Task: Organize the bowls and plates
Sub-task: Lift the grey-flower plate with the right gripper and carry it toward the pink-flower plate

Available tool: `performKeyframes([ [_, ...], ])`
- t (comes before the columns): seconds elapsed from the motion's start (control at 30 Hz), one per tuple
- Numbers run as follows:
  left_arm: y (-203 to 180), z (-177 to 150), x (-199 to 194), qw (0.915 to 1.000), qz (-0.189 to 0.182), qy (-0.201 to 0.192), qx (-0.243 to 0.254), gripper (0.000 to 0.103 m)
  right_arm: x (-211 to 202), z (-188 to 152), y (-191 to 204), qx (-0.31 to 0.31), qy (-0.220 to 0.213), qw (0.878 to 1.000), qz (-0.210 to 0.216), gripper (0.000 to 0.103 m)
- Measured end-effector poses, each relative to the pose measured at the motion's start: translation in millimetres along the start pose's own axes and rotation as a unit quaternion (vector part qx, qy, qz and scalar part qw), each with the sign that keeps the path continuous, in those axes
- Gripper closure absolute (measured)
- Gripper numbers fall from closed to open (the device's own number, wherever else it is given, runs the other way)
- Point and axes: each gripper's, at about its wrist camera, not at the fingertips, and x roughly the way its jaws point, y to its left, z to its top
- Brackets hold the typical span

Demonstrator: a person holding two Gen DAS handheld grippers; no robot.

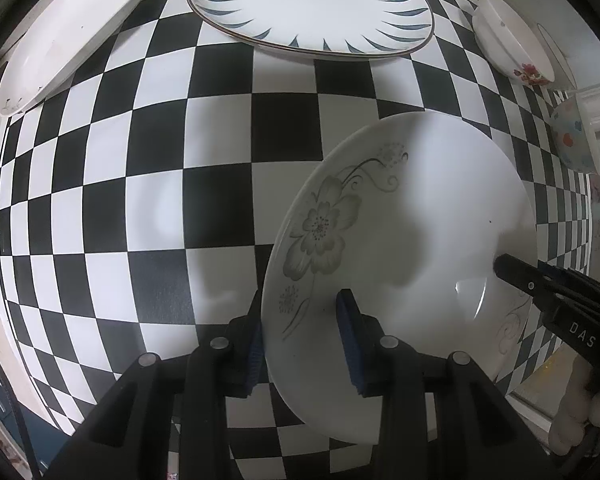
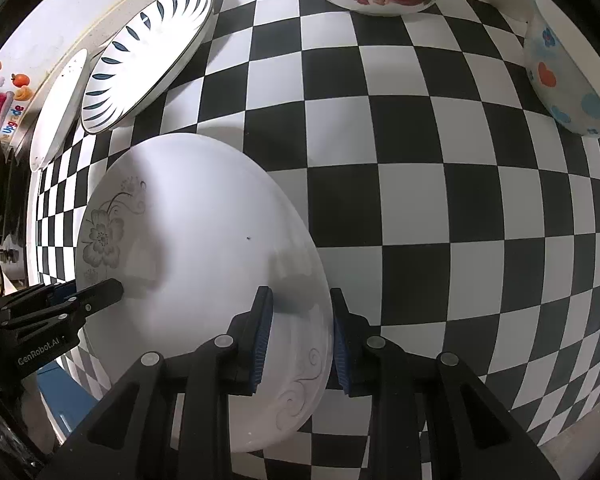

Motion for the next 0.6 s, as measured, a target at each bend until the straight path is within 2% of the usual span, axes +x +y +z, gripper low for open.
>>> performKeyframes([
  [0.33, -1.5, 7.2, 4.4, 0.9999, -0.012, 0.009, 0.007, 0.072, 0.9, 5.6, -5.8, 0.009, 0.009, 1.0, -0.001, 0.072],
  [0.4, 3.2, 5.5, -2.4, 0.9999, -0.008, 0.008, 0.008, 0.072, 16.8, 7.6, -3.7, 0.016, 0.016, 1.0, -0.001, 0.072],
  [0.6, 52.0, -3.0, -50.3, 0.999, 0.007, -0.043, -0.012, 0.071, -7.2, 11.4, -11.4, 0.039, -0.002, 0.999, -0.016, 0.071],
])
